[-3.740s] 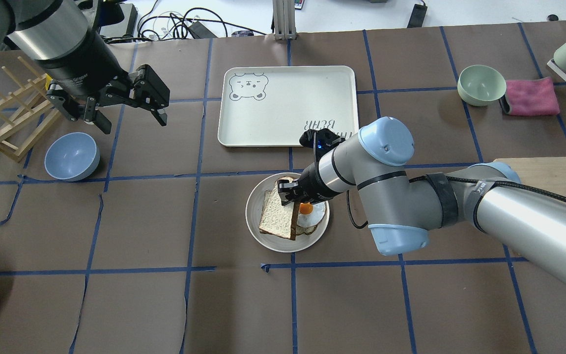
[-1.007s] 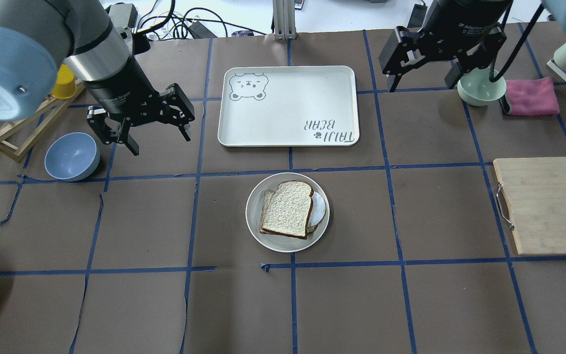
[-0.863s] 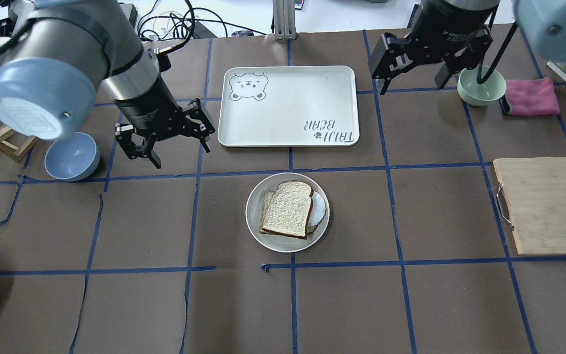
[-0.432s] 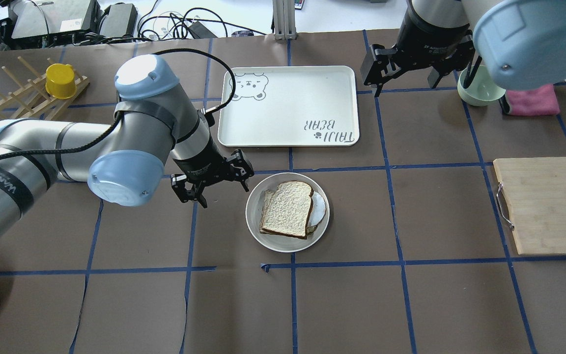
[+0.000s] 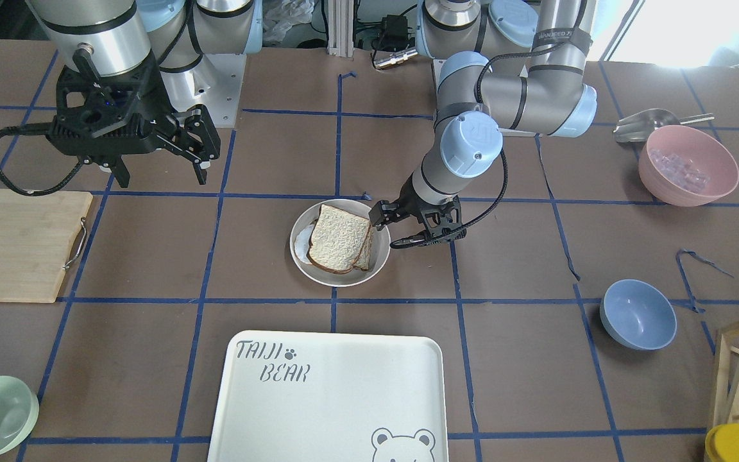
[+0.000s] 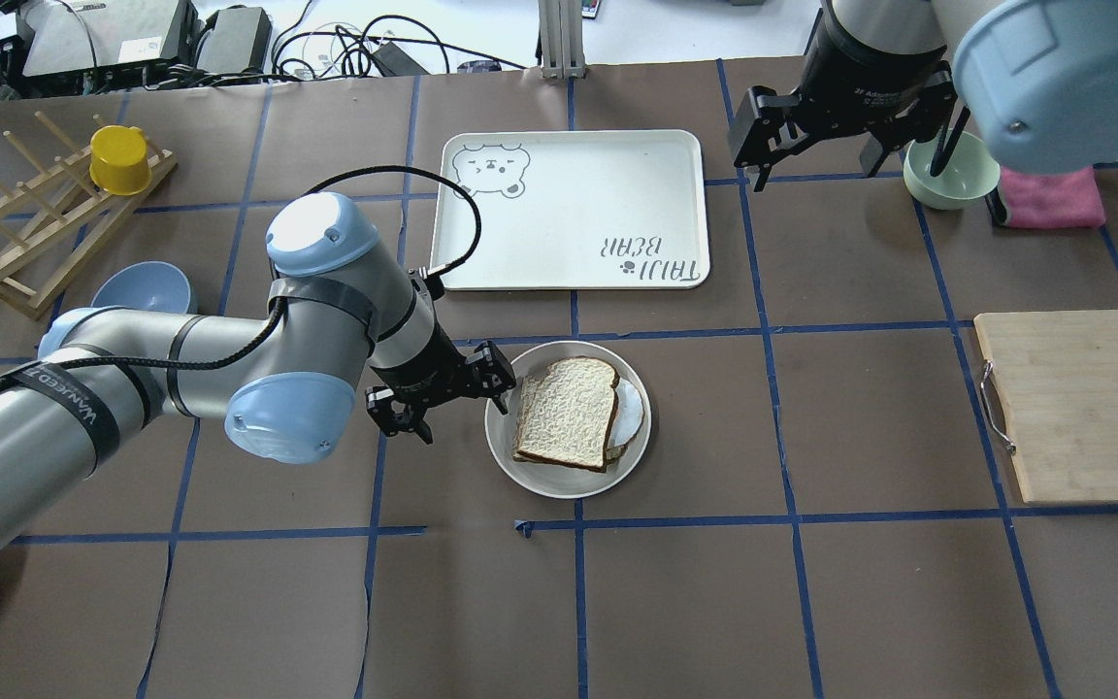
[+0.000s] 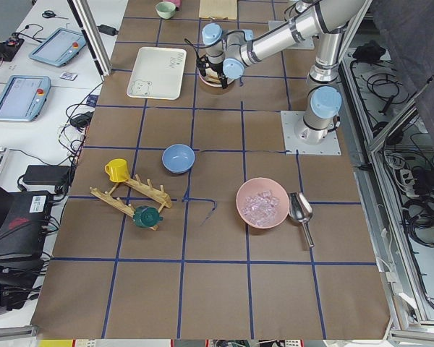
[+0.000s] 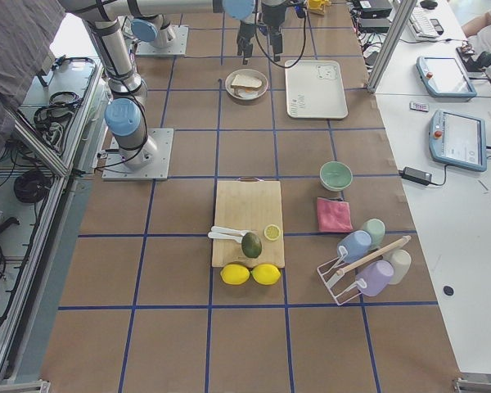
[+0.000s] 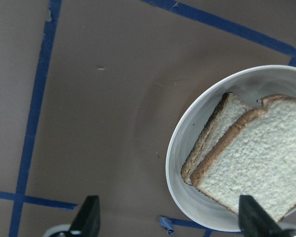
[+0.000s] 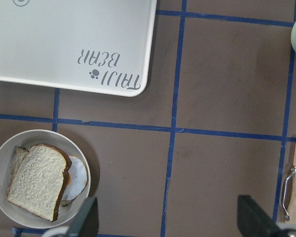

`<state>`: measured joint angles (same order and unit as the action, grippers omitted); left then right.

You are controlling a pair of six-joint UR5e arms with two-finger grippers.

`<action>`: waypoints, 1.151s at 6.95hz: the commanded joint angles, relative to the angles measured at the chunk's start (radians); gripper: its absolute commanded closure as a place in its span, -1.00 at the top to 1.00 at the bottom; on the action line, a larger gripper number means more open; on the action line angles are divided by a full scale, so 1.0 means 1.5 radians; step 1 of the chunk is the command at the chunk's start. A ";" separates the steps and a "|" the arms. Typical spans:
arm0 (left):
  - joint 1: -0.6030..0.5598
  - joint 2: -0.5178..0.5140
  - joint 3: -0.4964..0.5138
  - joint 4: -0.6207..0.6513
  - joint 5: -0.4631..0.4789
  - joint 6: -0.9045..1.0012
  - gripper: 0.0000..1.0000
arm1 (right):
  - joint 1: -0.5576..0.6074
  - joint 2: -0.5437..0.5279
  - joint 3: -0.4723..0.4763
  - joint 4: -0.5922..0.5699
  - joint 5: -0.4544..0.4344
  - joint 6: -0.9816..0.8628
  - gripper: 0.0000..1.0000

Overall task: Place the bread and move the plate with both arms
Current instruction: 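Reach the left gripper down to the rim of the white plate, then grip the plate rim with the left gripper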

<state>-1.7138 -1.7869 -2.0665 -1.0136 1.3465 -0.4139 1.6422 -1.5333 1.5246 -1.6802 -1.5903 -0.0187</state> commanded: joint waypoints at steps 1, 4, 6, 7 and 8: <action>-0.001 -0.038 -0.002 0.016 -0.002 0.010 0.53 | -0.001 -0.002 0.000 -0.005 -0.003 -0.010 1.00; -0.001 -0.047 -0.001 0.016 -0.023 0.012 -0.73 | -0.001 -0.003 -0.001 -0.010 -0.001 -0.009 1.00; -0.001 -0.053 0.000 0.016 -0.042 0.022 -1.00 | -0.001 -0.004 0.000 -0.010 0.001 -0.009 1.00; -0.001 -0.050 0.003 0.018 -0.041 0.033 -1.00 | -0.001 -0.004 0.000 -0.009 0.001 -0.008 1.00; -0.001 -0.028 0.006 0.018 -0.042 0.045 -1.00 | -0.001 -0.004 0.000 -0.009 0.001 -0.008 1.00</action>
<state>-1.7150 -1.8555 -2.0623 -0.9875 1.2864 -0.3660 1.6414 -1.5383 1.5246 -1.6940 -1.5896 -0.0312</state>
